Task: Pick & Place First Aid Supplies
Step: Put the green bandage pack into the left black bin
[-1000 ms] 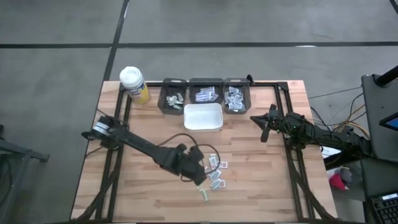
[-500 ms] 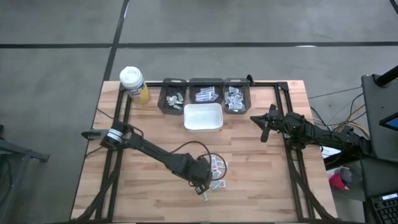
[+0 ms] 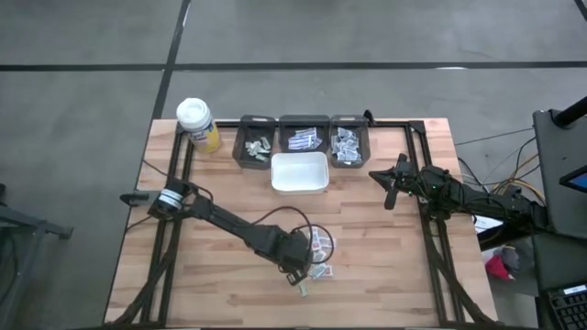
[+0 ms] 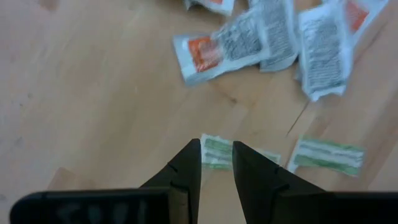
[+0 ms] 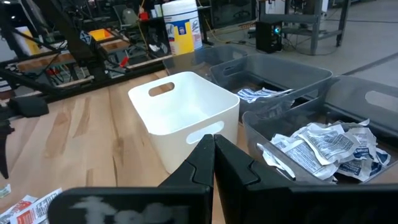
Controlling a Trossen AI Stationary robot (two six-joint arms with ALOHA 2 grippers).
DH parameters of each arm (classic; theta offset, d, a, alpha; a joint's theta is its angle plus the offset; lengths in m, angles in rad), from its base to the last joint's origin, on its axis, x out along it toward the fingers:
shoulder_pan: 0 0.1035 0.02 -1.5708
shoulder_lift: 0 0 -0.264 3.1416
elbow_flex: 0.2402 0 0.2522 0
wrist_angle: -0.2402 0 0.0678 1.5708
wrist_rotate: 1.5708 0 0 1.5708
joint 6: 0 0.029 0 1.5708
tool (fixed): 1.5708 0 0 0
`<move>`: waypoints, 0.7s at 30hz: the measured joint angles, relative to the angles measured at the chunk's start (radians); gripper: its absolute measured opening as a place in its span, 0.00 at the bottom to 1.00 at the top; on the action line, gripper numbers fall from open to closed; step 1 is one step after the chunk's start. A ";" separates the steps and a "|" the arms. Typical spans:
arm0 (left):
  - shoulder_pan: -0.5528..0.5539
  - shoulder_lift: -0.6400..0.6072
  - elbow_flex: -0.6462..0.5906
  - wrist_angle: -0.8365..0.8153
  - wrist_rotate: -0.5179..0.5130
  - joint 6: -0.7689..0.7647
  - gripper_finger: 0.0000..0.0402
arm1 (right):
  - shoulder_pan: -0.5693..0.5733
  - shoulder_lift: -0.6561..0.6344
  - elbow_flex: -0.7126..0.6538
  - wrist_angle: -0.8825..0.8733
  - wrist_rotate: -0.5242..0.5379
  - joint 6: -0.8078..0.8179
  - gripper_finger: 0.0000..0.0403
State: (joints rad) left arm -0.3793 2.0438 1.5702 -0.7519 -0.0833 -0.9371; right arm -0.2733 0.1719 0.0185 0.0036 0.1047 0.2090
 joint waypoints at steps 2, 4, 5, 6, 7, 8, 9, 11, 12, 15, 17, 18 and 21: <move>0.001 0.000 -0.013 -0.003 0.022 -0.001 0.21 | 0.000 0.000 0.000 0.000 0.000 0.000 0.02; 0.001 0.000 -0.024 0.004 0.040 -0.006 0.21 | 0.000 0.000 0.000 0.000 0.000 0.000 0.02; 0.002 0.000 -0.028 0.012 0.052 -0.008 0.21 | 0.000 0.000 0.000 0.000 0.000 0.000 0.02; 0.002 0.000 -0.033 0.025 0.057 -0.008 0.21 | 0.000 0.000 0.000 0.000 0.000 0.000 0.02; 0.003 0.000 -0.036 0.034 0.064 -0.008 0.21 | 0.000 0.000 0.000 0.000 0.000 0.000 0.02; 0.003 0.000 -0.037 0.040 0.067 -0.008 0.21 | 0.000 0.000 0.000 0.000 0.000 0.000 0.02; 0.003 0.001 -0.037 0.044 0.066 -0.008 0.21 | 0.000 0.000 0.000 0.000 0.000 0.000 0.02; 0.004 0.001 -0.037 0.045 0.066 -0.007 0.21 | 0.000 0.000 0.000 0.000 0.000 0.000 0.02; 0.004 0.001 -0.037 0.045 0.066 -0.005 0.21 | 0.000 0.000 0.000 0.000 0.000 0.000 0.02; 0.005 0.000 -0.040 0.044 0.064 0.001 0.21 | 0.000 0.000 0.000 0.000 0.000 0.000 0.02; 0.007 0.000 -0.053 0.047 0.063 -0.005 0.21 | 0.000 0.000 0.000 0.000 0.000 0.000 0.02; 0.007 0.000 -0.062 0.046 0.063 -0.011 0.21 | 0.000 0.000 0.000 0.000 0.000 0.000 0.02; 0.009 0.001 -0.100 0.093 0.062 -0.021 0.21 | 0.000 0.000 0.000 0.000 0.000 0.000 0.02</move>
State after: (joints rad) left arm -0.3704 2.0445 1.4701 -0.6589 -0.0211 -0.9583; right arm -0.2734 0.1719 0.0185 0.0036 0.1047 0.2089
